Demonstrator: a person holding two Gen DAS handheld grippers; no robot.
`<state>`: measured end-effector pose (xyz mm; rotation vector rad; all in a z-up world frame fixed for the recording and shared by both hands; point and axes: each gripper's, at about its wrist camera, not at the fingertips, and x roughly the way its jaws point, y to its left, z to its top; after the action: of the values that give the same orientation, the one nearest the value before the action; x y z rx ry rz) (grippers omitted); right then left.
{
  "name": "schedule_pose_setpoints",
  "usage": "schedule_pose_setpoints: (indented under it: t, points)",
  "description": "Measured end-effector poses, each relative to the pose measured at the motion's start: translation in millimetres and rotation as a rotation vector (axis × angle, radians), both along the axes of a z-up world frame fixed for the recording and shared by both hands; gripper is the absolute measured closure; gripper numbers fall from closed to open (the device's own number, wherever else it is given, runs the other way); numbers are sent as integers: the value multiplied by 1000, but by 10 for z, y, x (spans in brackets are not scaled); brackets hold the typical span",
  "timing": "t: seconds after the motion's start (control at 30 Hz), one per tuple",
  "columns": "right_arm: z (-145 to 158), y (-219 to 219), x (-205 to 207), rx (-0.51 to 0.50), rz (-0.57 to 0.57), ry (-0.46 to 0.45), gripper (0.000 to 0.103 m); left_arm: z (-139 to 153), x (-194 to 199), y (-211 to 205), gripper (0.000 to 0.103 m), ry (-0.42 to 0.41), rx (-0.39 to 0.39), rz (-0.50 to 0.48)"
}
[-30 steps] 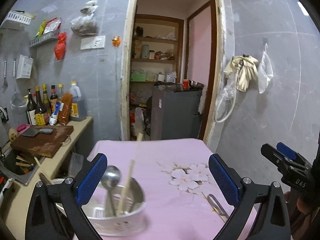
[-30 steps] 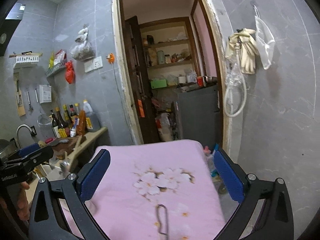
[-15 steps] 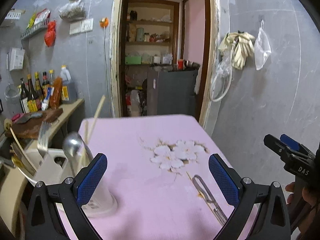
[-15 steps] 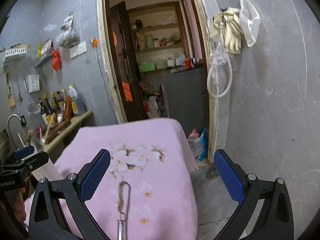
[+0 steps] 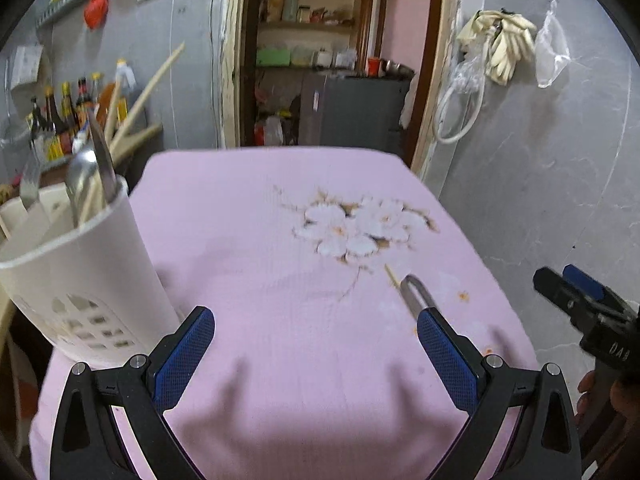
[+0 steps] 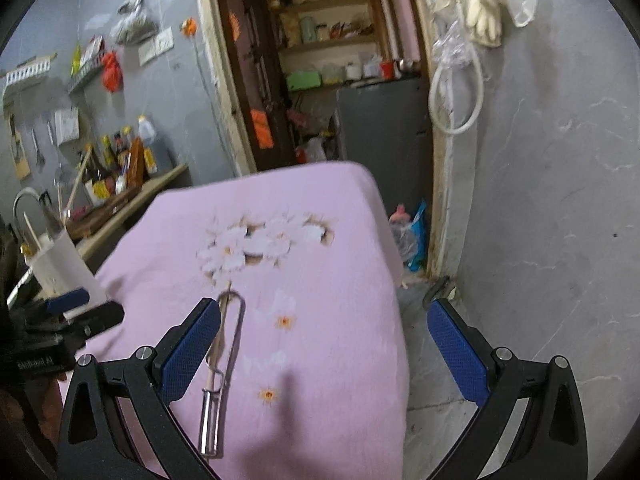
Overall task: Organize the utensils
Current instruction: 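Move both tools toward the silver wire tongs and the last chopstick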
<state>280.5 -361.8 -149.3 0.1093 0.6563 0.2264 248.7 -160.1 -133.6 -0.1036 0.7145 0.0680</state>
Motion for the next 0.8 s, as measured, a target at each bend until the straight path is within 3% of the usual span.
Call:
schedule_pose_setpoints:
  t: [0.5,0.8]
  points:
    - [-242,512,169,-145,219,161,1,-213,186,138,1,104,-104,8]
    - [-274,598,185,-202,218,202,1,-273,244,243,1,130,-160,49]
